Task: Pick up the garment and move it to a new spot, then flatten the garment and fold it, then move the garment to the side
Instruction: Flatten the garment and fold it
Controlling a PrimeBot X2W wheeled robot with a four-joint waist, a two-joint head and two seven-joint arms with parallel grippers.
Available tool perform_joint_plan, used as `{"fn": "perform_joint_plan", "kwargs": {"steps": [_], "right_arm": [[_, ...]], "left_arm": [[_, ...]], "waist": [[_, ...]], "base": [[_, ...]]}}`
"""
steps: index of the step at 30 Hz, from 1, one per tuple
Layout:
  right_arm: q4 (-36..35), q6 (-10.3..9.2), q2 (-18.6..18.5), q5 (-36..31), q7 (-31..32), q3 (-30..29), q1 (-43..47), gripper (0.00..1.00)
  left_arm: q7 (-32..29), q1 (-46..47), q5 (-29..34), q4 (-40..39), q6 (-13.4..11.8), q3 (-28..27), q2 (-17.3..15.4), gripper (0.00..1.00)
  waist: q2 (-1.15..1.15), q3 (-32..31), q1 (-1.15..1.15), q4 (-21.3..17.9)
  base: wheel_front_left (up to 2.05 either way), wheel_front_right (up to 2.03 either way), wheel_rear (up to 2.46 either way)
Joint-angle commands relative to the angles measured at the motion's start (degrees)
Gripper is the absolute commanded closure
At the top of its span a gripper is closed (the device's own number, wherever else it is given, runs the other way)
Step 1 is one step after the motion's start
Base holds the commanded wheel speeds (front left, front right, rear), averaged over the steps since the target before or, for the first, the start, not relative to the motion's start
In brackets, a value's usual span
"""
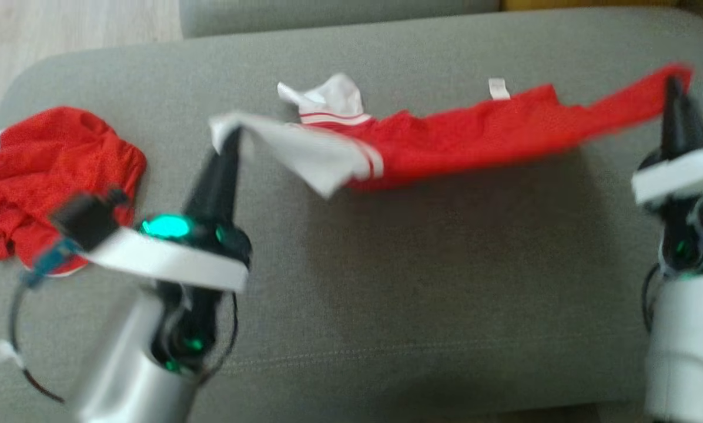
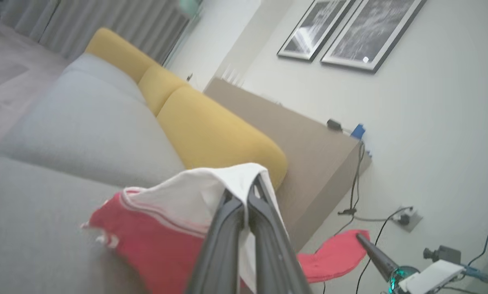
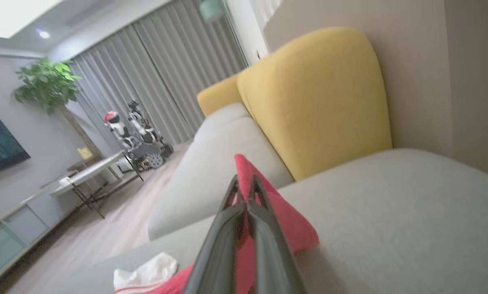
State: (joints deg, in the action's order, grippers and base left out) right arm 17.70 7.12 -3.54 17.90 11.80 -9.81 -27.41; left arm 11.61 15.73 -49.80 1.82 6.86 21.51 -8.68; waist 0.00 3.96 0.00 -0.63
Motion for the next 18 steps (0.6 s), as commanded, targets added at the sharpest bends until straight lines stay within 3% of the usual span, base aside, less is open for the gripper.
{"fn": "perform_joint_plan", "kwargs": {"steps": [1,10,18], "right_arm": [[-2.72,0.36,-0.76,0.81,0.58,1.70,-4.01,1.00],[-8.42,0.36,-1.04,0.77,6.53,5.12,-11.23,1.00],[-19.80,0.36,0.48,-1.90,17.83,0.30,-12.21,1.00]], "left_arm": [[-0.30,4.65,-0.91,-3.88,-0.52,-3.30,-1.07,1.00],[-6.20,11.72,-3.60,-16.01,-8.14,-8.59,-2.69,1.00],[-13.94,17.26,-2.61,-25.66,-16.86,-11.44,-5.97,1.00]], "waist": [[0.00,-1.46,0.00,0.00],[0.00,-6.95,0.00,-1.31],[0.00,-7.51,0.00,-2.87]], "base": [[0.00,0.00,0.00],[0.00,0.00,0.00],[0.00,0.00,0.00]]}}
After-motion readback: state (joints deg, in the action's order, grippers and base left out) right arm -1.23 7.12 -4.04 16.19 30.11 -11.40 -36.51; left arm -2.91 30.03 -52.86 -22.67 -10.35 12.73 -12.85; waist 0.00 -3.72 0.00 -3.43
